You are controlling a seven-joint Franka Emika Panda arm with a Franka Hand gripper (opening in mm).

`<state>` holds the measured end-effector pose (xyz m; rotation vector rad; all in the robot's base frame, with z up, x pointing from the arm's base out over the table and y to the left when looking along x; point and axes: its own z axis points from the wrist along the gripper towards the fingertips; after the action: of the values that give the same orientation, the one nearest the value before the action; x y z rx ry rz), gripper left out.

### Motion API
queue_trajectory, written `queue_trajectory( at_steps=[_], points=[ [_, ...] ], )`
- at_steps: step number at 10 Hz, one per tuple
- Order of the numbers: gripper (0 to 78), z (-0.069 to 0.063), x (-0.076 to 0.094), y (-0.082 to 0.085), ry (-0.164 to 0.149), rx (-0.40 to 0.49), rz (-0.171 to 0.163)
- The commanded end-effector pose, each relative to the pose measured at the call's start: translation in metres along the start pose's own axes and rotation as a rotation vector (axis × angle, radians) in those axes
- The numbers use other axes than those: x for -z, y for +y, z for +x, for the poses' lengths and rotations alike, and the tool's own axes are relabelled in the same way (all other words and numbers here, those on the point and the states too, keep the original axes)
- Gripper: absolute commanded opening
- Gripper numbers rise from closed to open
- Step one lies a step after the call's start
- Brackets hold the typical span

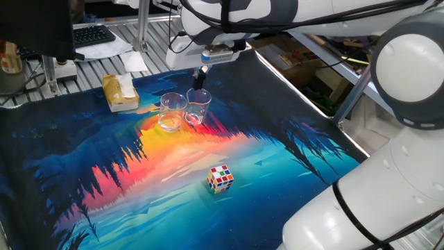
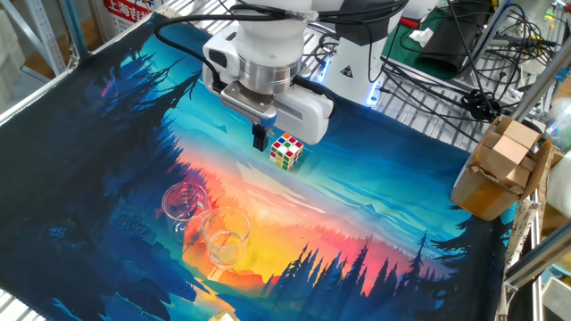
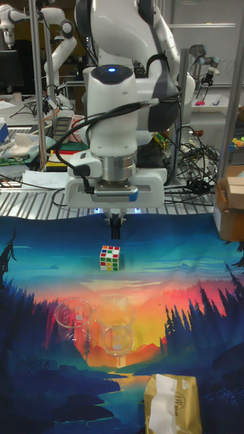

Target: Pour the water from one cup into another empty cup

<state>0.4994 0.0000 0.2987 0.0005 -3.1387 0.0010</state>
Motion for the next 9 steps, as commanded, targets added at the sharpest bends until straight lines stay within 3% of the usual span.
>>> queue_trajectory(
  at_steps=[1,2,9],
  points=[
    [0.0,0.0,0.0,0.0,-0.026,-0.088,-0.181],
    [0.0,0.0,0.0,0.0,-0.027,-0.084,-0.147],
    [0.0,-0.0035,0.0005,0.0012,-0.009,-0.087,-0.142]
  ],
)
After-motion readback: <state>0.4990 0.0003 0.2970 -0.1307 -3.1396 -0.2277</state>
